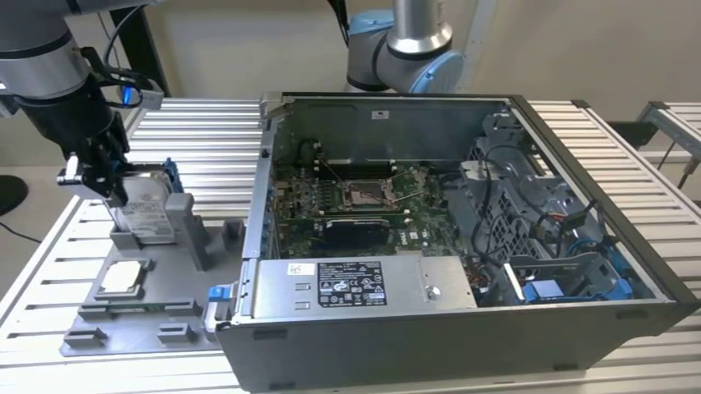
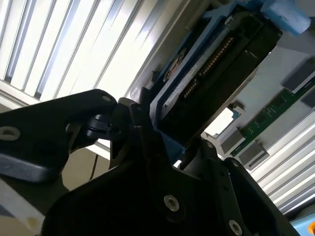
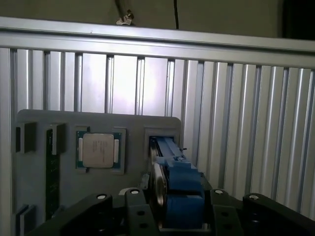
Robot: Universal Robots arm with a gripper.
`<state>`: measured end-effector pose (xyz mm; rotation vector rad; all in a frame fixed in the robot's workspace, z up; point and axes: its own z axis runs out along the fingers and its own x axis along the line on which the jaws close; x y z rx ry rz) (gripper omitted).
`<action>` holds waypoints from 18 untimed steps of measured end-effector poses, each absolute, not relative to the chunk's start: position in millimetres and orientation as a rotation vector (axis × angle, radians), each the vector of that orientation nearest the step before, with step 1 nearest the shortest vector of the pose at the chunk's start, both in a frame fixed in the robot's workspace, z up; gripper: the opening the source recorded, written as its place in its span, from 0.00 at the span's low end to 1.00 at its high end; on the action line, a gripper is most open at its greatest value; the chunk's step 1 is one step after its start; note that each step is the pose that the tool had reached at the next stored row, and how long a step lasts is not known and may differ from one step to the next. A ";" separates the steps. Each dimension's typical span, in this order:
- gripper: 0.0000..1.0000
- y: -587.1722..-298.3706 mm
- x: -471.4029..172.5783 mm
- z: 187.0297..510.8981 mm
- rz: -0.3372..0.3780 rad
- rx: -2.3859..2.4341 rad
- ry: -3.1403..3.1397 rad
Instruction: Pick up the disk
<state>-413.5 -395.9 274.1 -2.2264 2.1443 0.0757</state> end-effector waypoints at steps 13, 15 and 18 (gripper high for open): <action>0.00 -395.9 -413.5 274.1 0.074 -2.173 2.196; 0.00 -395.9 -413.5 274.1 0.074 -2.173 2.197; 0.00 -395.9 -413.6 274.1 0.074 -2.173 2.197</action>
